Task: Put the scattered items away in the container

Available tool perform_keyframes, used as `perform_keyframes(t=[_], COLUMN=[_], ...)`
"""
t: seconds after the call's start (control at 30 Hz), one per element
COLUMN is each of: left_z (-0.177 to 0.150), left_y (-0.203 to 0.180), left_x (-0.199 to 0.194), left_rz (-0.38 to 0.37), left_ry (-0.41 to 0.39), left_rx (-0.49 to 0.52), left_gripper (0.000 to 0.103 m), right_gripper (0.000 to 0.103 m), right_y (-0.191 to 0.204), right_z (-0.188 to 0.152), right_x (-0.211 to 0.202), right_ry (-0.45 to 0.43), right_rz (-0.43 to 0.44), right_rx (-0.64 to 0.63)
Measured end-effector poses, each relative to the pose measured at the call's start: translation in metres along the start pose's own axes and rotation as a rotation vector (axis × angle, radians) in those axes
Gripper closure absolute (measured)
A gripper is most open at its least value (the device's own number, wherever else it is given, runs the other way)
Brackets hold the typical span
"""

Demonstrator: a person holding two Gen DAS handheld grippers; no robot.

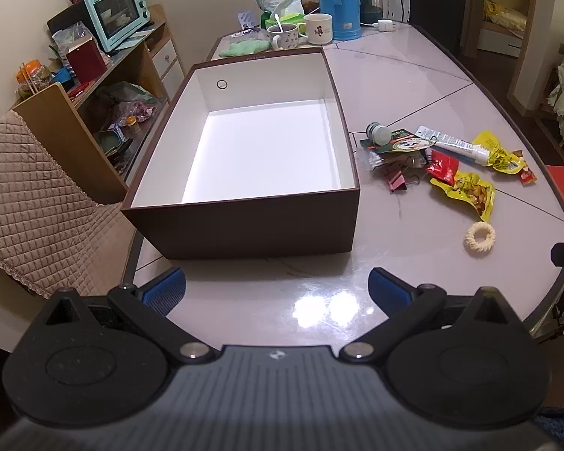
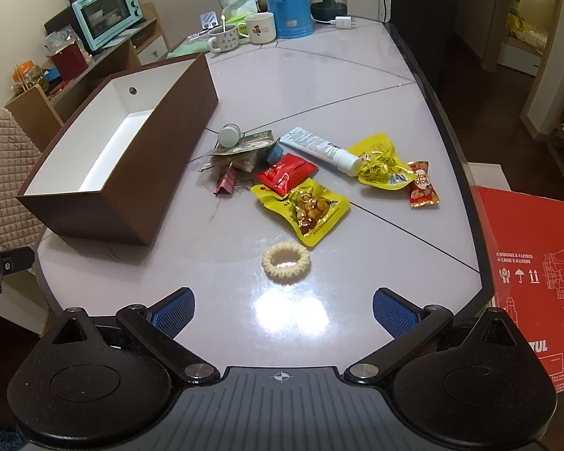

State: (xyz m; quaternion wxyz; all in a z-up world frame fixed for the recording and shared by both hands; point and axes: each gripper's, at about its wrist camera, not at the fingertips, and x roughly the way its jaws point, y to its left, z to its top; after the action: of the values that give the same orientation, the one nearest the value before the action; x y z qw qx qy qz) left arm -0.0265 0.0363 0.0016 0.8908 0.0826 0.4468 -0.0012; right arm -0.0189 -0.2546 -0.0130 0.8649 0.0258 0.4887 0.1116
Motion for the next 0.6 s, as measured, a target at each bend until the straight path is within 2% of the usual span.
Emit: perform_keyframes(t=[0.6], left_z=[0.0056], left_y=[-0.0074], left_x=[0.0053], left_rz=[-0.012], left_ry=[0.012], left_rx=[0.012], left_gripper=[0.001], right_gripper=[0.000], right_y=[-0.0009], right_z=[0.0049], right_x=[0.0045], right_ry=[-0.005], right_rz=[-0.011], right_rx=[0.008])
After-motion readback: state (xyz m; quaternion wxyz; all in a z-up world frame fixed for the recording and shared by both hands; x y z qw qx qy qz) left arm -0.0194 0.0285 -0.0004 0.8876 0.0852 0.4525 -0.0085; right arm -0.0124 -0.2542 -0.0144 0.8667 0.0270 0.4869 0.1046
